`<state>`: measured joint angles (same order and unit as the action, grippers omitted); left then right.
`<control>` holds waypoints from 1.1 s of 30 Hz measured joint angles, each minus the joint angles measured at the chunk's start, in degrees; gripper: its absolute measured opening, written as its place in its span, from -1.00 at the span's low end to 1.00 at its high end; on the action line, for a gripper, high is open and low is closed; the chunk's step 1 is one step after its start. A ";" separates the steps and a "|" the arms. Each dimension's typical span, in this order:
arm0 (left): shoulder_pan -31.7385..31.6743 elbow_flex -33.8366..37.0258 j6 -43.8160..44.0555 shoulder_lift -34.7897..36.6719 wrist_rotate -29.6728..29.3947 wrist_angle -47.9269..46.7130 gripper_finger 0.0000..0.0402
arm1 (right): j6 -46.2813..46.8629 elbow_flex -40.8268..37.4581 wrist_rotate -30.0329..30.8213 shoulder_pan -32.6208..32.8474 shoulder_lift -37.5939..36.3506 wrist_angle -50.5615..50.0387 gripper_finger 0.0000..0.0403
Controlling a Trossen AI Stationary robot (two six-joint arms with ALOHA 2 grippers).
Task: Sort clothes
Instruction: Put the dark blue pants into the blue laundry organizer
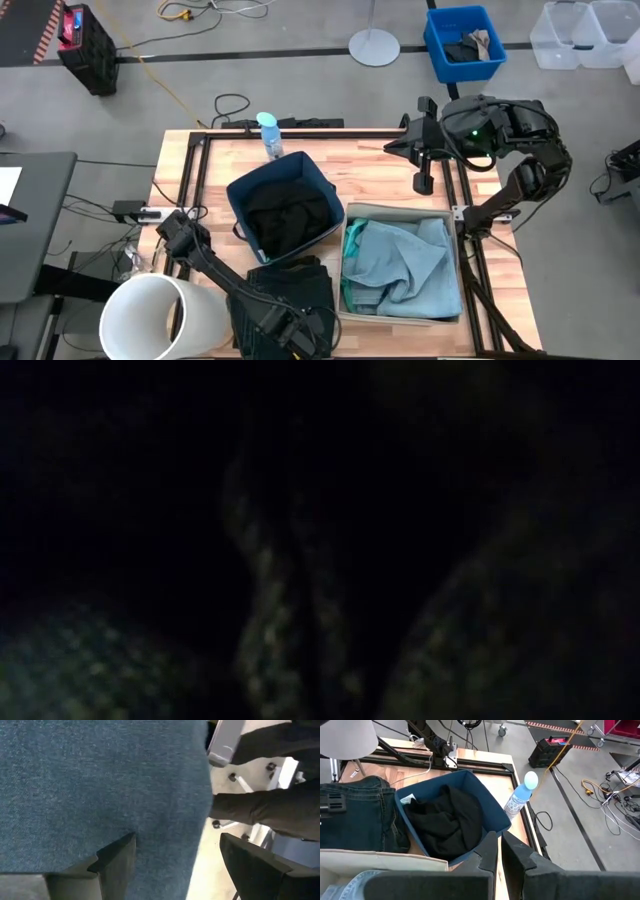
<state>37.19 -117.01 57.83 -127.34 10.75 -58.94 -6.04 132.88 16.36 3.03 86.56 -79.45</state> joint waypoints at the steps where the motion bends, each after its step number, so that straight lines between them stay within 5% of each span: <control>1: 0.06 0.01 0.17 -0.16 -0.42 -0.27 0.41 | -0.01 0.00 0.00 0.00 0.00 0.01 -0.80; 33: 2.89 1.80 -0.21 -4.31 -4.18 -1.67 0.41 | -1.53 0.00 0.00 -0.17 0.00 0.11 -0.80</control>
<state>40.07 -115.21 57.62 -131.66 6.57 -60.60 -7.57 132.88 16.36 2.85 86.56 -79.34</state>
